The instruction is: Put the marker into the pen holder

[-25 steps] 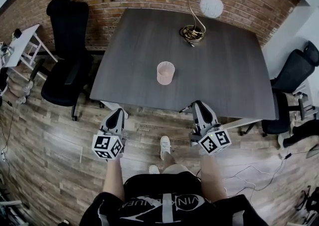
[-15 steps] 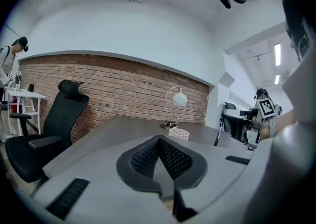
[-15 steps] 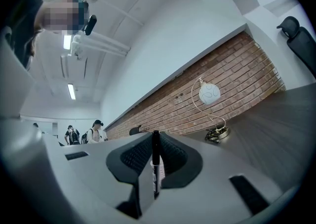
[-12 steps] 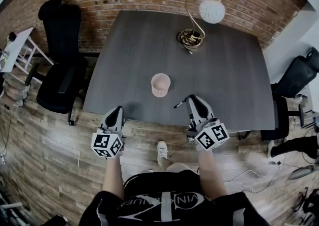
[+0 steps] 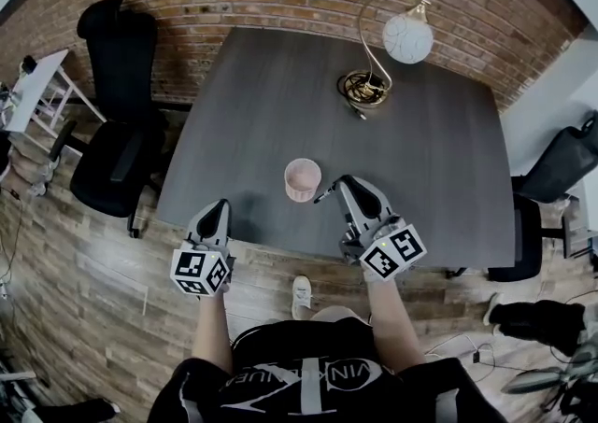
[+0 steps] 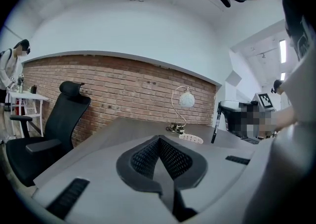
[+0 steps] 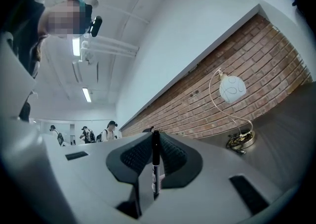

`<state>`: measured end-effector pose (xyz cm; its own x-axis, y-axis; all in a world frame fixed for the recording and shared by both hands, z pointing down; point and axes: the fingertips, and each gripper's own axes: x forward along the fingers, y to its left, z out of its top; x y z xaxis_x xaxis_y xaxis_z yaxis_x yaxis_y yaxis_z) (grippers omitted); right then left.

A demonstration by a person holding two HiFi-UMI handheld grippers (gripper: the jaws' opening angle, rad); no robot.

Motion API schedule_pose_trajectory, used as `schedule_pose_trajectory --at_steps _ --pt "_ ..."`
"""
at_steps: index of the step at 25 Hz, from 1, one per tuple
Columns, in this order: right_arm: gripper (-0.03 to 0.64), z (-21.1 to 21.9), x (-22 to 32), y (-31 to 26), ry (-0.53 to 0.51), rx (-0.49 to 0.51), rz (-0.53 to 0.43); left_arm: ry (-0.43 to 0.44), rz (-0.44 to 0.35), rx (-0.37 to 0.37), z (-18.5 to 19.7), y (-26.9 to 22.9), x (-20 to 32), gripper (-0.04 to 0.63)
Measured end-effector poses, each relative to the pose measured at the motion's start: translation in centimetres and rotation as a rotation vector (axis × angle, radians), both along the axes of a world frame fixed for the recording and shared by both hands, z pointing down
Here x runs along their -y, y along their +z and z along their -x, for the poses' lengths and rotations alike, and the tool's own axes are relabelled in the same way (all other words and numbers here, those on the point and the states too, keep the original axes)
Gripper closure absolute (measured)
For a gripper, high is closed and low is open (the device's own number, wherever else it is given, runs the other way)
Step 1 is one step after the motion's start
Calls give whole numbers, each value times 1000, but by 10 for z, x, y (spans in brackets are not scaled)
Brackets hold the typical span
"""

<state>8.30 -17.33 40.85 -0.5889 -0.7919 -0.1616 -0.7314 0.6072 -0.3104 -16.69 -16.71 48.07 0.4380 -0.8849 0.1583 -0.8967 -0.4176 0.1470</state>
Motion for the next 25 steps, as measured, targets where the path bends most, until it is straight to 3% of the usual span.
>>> schedule_pose_trajectory --at_steps 9,15,25 --pt "560 13 32 -6 -75 31 -11 -22 11 15 -3 1 19 583" --pt "560 16 48 5 -71 30 -10 -51 8 10 -2 4 24 583" --pt "560 29 61 53 -42 2 100 -14 60 5 -7 25 33 583"
